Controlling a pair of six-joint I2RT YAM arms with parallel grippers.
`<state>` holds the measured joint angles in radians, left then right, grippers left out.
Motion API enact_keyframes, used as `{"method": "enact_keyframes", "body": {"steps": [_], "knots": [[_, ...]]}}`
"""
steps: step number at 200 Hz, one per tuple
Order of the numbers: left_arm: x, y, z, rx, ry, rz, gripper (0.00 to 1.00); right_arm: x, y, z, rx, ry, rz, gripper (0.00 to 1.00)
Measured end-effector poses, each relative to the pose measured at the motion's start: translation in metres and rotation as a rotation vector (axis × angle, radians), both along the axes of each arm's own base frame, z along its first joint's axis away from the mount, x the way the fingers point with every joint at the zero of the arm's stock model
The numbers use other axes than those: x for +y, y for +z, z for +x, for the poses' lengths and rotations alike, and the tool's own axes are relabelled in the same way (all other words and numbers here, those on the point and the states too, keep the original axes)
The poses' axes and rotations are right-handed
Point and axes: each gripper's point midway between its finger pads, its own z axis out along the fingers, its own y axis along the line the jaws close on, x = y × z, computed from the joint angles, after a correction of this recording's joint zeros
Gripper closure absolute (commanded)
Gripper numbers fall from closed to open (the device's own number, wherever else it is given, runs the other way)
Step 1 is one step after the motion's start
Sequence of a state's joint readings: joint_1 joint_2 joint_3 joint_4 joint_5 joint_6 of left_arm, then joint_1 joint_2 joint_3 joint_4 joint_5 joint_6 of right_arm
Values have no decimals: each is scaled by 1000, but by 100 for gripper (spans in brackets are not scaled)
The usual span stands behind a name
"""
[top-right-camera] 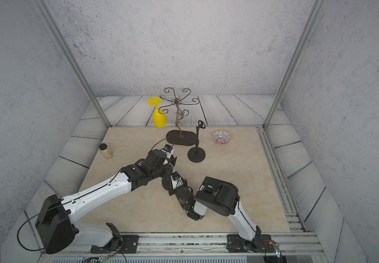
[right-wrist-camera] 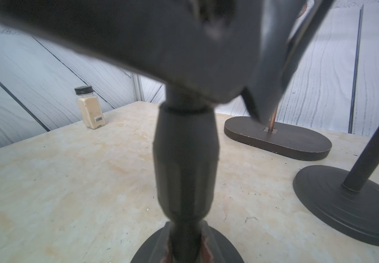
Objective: Assemble a microphone stand
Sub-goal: Hold the microphone stand pole at the microphone stand base, then screw the microphone stand pole into the microphone stand base.
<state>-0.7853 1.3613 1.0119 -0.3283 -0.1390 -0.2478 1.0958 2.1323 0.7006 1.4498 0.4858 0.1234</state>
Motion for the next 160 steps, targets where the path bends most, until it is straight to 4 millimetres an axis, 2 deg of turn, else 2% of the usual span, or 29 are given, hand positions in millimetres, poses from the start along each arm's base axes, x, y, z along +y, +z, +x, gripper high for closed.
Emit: {"method": "enact_keyframes", "body": {"steps": [14, 24, 39, 65, 85, 126, 160], "knots": [[-1, 0, 1, -2, 0, 0, 96, -1, -11, -8, 33, 97, -32, 43], [-1, 0, 2, -3, 2, -1, 96, -6, -17, -15, 65, 174, -53, 43], [0, 0, 5, -5, 8, -7, 96, -18, -17, -20, 102, 275, -49, 43], [1, 0, 6, -2, 9, -14, 96, -39, -2, -8, 118, 371, 1, 44], [2, 0, 6, -1, 10, -15, 96, -46, 5, 2, 125, 429, 29, 47], [3, 0, 9, 2, 14, -22, 96, -31, 28, 19, 90, 558, 97, 57], [6, -1, 12, 5, 25, -23, 96, -21, 16, 23, 130, 624, 103, 58]]}}
